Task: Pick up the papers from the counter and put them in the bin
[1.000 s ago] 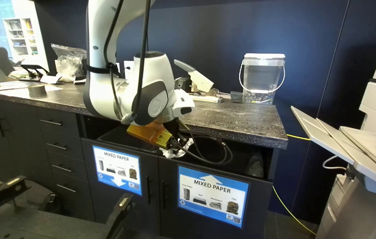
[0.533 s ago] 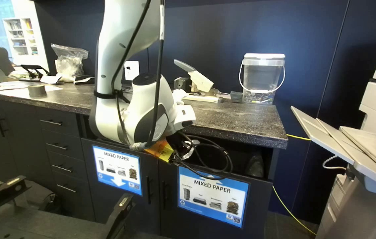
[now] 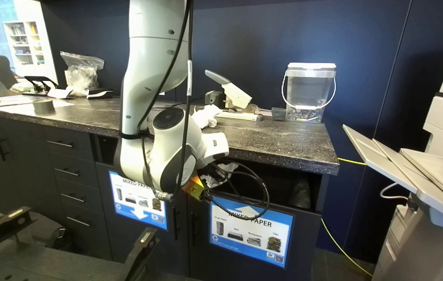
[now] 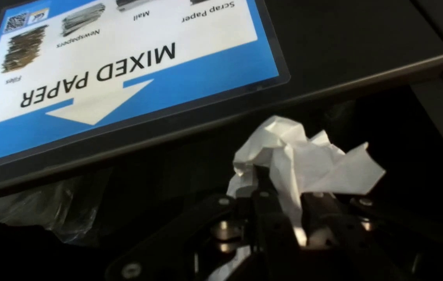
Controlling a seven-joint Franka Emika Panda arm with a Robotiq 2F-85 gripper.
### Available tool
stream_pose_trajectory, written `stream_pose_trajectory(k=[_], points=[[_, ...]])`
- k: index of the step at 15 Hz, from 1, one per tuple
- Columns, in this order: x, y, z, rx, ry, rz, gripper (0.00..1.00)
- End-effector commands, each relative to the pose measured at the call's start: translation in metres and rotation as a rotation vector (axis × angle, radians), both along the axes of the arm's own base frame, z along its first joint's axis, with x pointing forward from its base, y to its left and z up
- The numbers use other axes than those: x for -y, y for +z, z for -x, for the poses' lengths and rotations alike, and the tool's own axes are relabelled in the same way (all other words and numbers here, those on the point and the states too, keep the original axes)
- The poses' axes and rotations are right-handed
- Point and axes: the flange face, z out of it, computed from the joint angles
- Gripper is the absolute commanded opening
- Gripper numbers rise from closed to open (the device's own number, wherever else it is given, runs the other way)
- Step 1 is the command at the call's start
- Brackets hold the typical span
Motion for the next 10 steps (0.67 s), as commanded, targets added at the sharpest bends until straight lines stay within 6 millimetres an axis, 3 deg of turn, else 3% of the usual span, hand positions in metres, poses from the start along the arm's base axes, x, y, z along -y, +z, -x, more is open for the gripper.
stream_pose_trajectory(k=[1,10], points=[[0.004,-0.016,-0.017,0.115,-0.071,-0.002,0.13],[0.009,-0.055,-0.036,0.19,-0.157,-0.042,0.12]])
